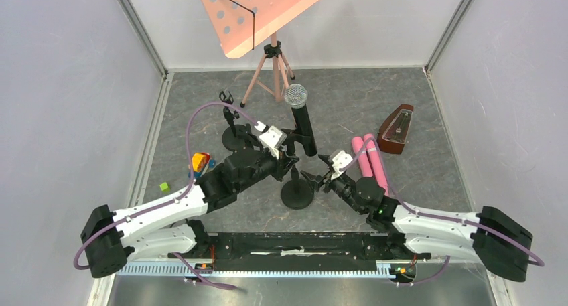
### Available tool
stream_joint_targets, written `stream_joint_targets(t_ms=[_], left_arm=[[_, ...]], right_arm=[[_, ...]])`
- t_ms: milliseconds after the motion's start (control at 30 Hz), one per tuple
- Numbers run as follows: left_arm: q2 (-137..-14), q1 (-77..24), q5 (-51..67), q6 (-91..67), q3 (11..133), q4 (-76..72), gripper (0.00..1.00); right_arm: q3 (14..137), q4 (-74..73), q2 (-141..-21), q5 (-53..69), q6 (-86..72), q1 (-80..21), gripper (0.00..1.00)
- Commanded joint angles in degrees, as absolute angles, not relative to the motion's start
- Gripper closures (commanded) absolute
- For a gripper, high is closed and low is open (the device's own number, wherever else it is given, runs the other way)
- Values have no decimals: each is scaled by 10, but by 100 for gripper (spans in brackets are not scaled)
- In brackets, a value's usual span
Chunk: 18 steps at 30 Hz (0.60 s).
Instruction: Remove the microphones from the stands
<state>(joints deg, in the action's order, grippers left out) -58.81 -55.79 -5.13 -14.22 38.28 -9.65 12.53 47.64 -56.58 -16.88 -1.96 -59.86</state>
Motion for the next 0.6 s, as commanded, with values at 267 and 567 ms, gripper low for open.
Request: stream_joint_targets(t_ms=[267, 567], left_arm=[[-563, -621, -175, -52, 369, -149, 98], [-581, -654, -182, -47, 340, -209, 66]], right_arm=[[182, 228, -372, -146, -14, -590, 18], [177, 217, -256, -225, -71, -590, 16]])
